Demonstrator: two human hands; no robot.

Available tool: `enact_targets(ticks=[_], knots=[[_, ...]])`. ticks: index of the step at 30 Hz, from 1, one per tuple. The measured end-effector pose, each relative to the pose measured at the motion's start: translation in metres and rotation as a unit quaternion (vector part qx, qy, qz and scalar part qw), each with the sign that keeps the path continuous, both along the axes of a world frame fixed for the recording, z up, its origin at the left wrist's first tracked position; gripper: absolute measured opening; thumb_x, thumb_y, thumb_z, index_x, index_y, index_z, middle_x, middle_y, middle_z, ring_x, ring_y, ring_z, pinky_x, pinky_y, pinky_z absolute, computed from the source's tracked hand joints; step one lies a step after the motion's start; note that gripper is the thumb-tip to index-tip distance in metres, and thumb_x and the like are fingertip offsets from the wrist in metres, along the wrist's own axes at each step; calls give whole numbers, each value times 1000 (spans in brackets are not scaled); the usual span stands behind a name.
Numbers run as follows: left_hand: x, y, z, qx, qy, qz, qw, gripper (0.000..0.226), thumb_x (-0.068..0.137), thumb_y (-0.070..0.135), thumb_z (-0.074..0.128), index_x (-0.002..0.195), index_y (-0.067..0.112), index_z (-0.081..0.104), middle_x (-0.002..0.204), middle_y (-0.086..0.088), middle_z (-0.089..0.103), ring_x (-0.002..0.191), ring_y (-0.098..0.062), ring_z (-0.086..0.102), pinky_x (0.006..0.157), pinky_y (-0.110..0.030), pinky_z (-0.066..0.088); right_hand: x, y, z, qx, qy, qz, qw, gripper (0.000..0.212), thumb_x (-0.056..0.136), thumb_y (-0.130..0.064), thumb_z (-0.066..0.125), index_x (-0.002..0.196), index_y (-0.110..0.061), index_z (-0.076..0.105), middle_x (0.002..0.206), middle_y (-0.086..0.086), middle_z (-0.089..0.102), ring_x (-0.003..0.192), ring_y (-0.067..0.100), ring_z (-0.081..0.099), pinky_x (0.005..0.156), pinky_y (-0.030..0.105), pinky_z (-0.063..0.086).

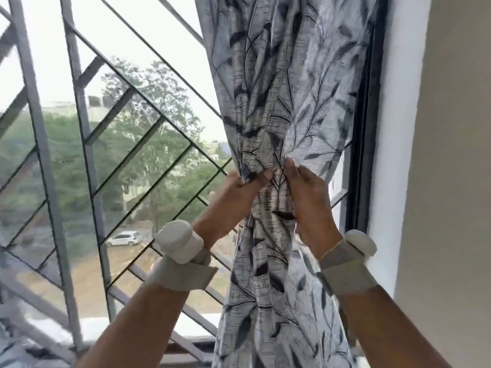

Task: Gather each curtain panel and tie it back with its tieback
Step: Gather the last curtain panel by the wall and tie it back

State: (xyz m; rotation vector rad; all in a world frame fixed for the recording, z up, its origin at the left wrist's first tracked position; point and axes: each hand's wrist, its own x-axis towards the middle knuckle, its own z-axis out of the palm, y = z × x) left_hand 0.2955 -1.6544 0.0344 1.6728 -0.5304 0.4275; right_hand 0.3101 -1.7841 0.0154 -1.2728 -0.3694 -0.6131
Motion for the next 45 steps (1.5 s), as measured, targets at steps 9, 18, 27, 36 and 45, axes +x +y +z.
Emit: enact_targets(ticks=[9,18,27,36,45], knots=[[-9,-3,2,82,-69,78,991,28,97,26,48,94,2,63,64,1,57,44,-1,46,37,-12,36,-40,8,-13,-92,-219,-345,908,17,91,-18,65,86,-12,50,71,-12,52,67,-6,52,61,7,38],[-5,1,-22,275,-90,185,939,27,93,18,51,67,12,55,59,1,57,51,-14,55,39,-21,40,-42,17,-17,-270,-228,-302,885,16,87,-5,63,103,-4,67,96,7,65,81,14,62,75,24,52],[-25,-7,-44,422,-42,110,899,5,91,19,58,94,16,60,73,10,55,66,-9,57,55,-9,42,-12,8,-23,-352,-194,-235,885,21,89,-27,63,104,-13,67,102,2,54,84,20,62,78,35,54],[-5,-22,7,164,-8,160,973,86,58,78,63,124,23,55,118,4,66,103,-14,63,90,-39,53,18,2,-49,-375,-232,-190,877,25,90,-1,52,114,-2,59,114,13,55,77,32,63,68,42,55],[33,-37,0,130,-83,302,941,31,96,29,50,71,13,58,59,2,55,52,-10,50,51,-20,40,32,-33,-32,-288,-228,15,930,23,93,-18,60,113,-12,70,97,-7,59,80,8,60,64,21,51]])
